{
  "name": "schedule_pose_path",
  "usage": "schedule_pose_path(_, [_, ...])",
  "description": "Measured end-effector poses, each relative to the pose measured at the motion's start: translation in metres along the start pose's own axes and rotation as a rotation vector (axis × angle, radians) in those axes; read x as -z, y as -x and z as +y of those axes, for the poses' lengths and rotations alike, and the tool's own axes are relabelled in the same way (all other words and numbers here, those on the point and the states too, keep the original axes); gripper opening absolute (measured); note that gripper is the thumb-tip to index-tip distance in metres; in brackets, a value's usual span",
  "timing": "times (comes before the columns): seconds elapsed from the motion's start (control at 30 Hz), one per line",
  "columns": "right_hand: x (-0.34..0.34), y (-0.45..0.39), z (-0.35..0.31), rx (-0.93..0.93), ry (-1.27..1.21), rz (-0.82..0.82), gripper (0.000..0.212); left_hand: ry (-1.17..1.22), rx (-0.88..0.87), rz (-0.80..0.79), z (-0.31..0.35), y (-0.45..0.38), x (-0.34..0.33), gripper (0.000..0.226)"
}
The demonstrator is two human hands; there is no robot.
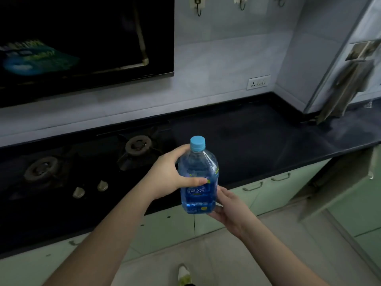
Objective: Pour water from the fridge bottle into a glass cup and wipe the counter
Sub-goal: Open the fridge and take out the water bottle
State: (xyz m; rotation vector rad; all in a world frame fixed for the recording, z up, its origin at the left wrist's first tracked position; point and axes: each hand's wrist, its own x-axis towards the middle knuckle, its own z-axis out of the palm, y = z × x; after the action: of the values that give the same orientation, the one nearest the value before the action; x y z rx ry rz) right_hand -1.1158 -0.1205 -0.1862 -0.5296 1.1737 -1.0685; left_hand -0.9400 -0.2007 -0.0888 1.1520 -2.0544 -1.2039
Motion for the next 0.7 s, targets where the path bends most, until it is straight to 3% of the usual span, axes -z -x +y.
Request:
schedule_pose_path(0.4, [0.007,-0.12,-0.015,-0.035,-0.031,0.078,0.032,-0.075,-0.058,-0.014,-0.075,-0.108,0.012,0.089])
schedule_pose_path(0.7, [0.032,-0.203,-0.037,-0.064,0.001,0.084,0.033,-0.002,0.025,0.043,-0.114,-0.172,0.007,0.078])
